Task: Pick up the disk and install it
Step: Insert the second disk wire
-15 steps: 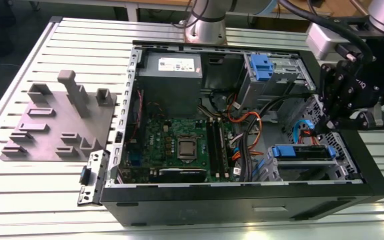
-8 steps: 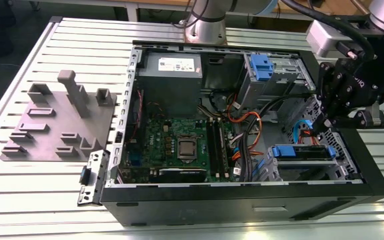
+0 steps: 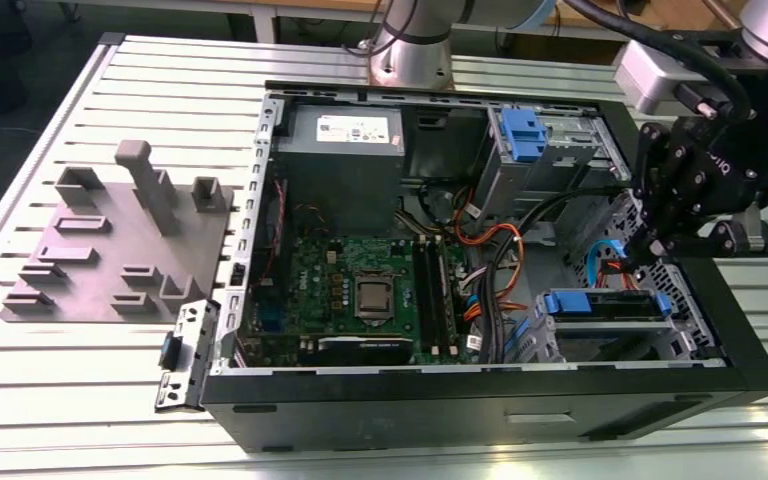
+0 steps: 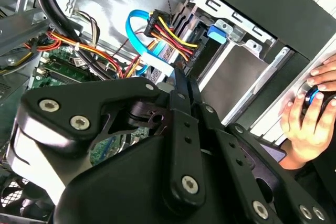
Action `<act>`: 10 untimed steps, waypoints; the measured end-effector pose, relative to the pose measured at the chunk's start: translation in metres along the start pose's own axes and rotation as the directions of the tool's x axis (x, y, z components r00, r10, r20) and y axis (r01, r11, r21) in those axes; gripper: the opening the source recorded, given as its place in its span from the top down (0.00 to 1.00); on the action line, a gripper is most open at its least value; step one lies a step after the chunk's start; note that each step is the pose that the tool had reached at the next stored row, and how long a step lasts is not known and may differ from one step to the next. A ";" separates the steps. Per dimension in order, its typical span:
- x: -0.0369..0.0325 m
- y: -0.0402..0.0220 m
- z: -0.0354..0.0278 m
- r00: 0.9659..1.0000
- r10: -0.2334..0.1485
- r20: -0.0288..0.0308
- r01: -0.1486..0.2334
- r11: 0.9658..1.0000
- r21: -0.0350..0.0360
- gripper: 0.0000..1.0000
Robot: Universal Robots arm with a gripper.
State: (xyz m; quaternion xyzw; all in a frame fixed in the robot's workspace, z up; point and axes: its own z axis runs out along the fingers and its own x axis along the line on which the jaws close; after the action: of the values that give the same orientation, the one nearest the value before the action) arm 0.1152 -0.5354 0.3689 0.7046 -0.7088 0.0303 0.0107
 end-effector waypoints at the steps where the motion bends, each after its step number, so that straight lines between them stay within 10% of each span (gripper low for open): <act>1: 0.0000 -0.0001 0.0005 1.000 0.000 0.001 0.000 1.000 0.000 0.83; 10: -0.0004 -0.0012 0.0054 1.000 0.002 0.020 -0.002 1.000 -0.003 0.74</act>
State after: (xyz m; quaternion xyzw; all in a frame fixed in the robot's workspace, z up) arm 0.1166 -0.5354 0.3636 0.7042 -0.7096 0.0223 0.0047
